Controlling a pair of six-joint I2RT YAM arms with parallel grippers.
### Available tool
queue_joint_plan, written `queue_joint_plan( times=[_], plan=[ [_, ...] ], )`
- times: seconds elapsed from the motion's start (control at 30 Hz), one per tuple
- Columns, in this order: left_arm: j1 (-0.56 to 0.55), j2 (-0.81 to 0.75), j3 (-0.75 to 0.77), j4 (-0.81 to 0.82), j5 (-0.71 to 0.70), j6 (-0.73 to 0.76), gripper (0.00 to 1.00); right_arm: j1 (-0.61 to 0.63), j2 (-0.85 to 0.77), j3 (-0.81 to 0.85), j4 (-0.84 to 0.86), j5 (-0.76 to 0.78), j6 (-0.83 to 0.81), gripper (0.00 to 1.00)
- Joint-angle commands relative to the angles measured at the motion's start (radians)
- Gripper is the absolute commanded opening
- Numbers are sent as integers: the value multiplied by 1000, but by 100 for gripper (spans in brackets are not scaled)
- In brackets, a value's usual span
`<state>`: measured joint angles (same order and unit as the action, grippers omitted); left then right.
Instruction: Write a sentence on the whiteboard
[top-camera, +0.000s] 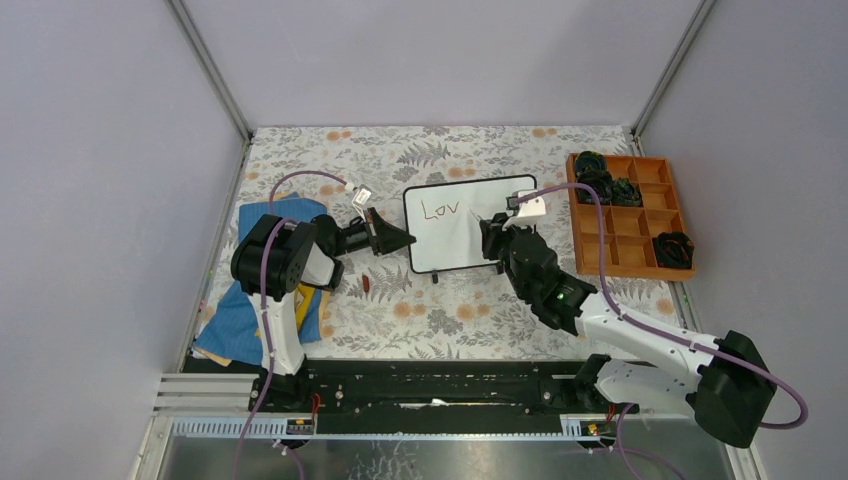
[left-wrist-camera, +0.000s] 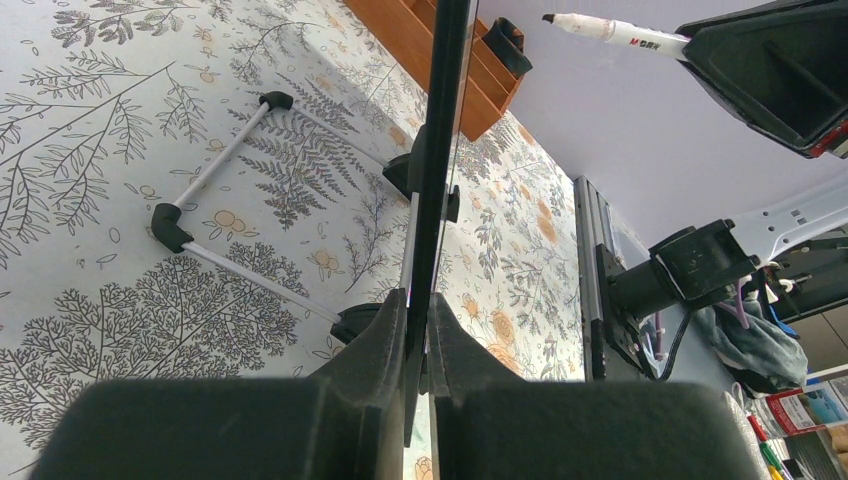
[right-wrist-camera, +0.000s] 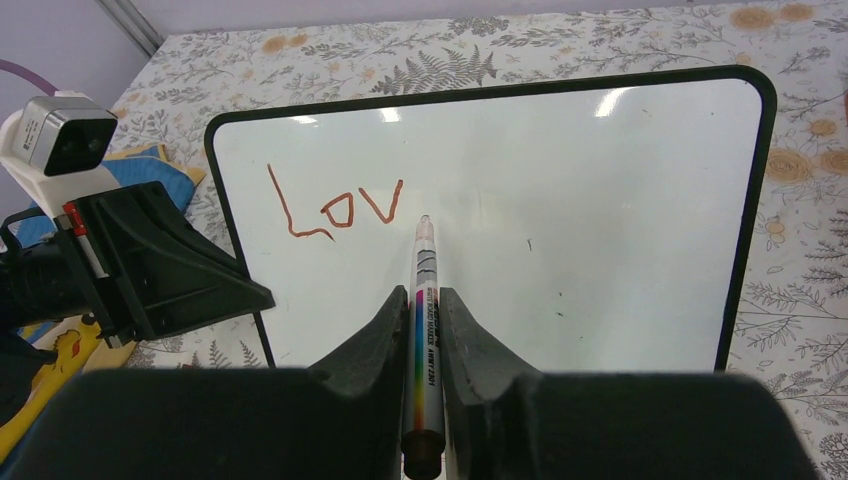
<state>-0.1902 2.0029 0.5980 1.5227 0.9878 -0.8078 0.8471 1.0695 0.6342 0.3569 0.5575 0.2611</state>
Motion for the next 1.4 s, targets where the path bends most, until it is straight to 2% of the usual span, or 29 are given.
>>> queue_joint_plan(
  times=[0.0, 0.13, 0.73, 1.37],
  plan=[
    [-8, -19, -9, 17, 3, 4, 0, -13, -21, 0, 70, -45, 29, 0],
    [-8, -19, -9, 17, 4, 4, 0, -13, -7, 16, 68, -75, 35, 0],
    [-9, -11, -9, 7, 5, 13, 0, -18, 58, 49, 54, -13, 79, 0],
    [-9, -13, -10, 8, 5, 12, 0, -52, 111, 93, 73, -45, 130, 0]
  ],
)
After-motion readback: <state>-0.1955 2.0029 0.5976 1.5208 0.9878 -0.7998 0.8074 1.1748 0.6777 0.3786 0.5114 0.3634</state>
